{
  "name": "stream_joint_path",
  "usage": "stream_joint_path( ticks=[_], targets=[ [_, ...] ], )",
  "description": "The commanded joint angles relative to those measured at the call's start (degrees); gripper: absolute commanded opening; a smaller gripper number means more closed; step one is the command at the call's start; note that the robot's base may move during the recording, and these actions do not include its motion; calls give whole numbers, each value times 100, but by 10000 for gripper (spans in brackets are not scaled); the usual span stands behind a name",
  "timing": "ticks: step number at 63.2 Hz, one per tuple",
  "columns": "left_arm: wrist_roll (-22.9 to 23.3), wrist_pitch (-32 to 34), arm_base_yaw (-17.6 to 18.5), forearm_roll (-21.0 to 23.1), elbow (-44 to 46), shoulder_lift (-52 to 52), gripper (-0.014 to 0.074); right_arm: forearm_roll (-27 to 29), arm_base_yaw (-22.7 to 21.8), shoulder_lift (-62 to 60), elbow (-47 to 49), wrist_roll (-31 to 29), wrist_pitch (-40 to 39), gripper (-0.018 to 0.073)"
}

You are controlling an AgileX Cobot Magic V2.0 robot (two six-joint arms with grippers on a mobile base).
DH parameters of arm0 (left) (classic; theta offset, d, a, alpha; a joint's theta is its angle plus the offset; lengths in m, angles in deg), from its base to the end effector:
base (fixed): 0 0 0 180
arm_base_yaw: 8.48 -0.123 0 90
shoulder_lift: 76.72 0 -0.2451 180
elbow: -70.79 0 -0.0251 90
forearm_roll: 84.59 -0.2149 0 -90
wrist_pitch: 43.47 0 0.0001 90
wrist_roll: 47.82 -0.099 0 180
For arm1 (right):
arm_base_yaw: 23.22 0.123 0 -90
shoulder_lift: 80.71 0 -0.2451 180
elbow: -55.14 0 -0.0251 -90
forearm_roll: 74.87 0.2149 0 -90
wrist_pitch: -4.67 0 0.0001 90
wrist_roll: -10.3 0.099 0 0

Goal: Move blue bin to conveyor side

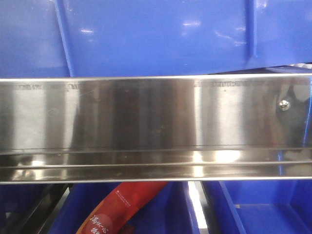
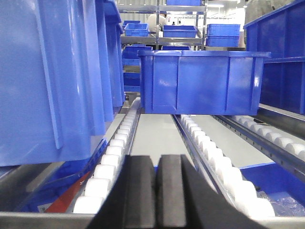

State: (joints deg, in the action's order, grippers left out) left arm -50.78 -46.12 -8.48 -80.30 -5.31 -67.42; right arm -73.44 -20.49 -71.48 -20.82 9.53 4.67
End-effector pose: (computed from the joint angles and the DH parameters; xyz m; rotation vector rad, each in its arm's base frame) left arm 0.0693 -0.0003 0.2081 -0.0150 1.5366 -0.0210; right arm 0.0687 0.0033 0.2135 -0.0269 1.4868 0.0478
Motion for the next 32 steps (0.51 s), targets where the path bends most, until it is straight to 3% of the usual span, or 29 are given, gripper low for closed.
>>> stream_joint_path(
  ticks=[1, 32],
  targets=[
    [-4, 65, 25, 32, 15, -24, -10, 14, -25, -16, 2, -18, -110, -80],
    [-4, 65, 25, 32, 15, -24, -10, 14, -25, -16, 2, -18, -110, -80]
  ],
)
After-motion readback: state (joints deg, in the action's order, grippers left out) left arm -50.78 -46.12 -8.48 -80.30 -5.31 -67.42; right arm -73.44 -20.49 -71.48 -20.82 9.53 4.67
